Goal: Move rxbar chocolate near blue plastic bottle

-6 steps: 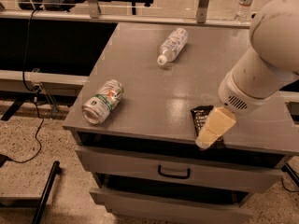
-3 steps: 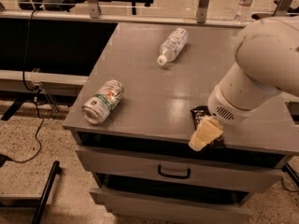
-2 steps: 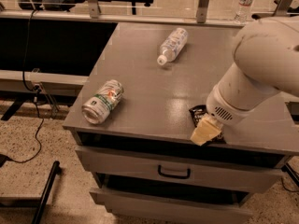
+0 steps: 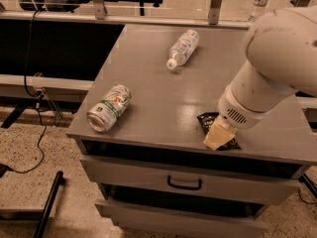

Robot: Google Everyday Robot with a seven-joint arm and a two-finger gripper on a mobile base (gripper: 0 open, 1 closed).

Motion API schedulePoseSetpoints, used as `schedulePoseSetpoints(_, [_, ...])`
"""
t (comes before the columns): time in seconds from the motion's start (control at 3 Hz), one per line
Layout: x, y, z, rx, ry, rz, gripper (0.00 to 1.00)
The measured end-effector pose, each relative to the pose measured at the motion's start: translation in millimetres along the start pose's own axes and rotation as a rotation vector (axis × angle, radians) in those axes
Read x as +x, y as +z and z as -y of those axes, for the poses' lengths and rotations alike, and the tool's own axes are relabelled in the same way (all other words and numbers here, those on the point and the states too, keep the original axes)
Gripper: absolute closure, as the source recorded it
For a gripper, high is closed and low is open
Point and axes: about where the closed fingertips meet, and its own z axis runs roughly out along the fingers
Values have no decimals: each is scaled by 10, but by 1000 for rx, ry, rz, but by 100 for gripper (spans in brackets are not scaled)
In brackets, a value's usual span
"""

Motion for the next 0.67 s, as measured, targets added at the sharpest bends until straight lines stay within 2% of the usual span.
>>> schedulePoseSetpoints(0.33, [-72, -137, 46, 19, -31, 10, 100])
schedulePoseSetpoints(0.67, [-110, -208, 149, 43, -48, 14, 100])
